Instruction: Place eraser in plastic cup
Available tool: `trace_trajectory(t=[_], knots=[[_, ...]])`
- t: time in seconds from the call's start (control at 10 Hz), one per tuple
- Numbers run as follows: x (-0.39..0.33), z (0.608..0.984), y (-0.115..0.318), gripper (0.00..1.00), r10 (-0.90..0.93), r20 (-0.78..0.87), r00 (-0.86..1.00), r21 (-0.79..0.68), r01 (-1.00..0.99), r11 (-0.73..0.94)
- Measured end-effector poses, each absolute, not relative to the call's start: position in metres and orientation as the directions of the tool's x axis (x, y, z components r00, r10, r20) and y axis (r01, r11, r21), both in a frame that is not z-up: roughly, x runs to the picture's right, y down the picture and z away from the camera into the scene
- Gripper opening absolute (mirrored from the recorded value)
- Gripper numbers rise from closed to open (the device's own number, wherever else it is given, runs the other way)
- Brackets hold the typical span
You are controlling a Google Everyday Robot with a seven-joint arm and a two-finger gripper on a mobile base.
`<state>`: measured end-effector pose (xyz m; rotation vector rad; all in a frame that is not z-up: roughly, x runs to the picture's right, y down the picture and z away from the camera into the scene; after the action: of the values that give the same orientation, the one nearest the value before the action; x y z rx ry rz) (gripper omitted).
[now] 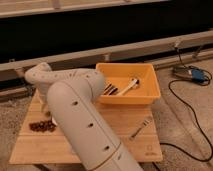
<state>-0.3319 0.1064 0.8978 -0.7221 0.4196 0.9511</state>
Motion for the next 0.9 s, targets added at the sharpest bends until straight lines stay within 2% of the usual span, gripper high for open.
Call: trace_trajectory(t=[0.2,0.4,0.7,0.9], knots=[[-0.332,0.899,0.110,0.50,0.574,-0.624,0.530,-0.367,-0.847,0.384],[-0.331,0.901,0.112,0.28,0.566,-0.633,0.528,-0.361,-0.848,0.388],[-0.322,0.896,0.105,0.02,0.584,-0.628,0.514,-0.352,-0.857,0.376],[-0.312,0.881,0.092,0.00,0.601,-0.615,0.511,-0.362,-0.860,0.360]])
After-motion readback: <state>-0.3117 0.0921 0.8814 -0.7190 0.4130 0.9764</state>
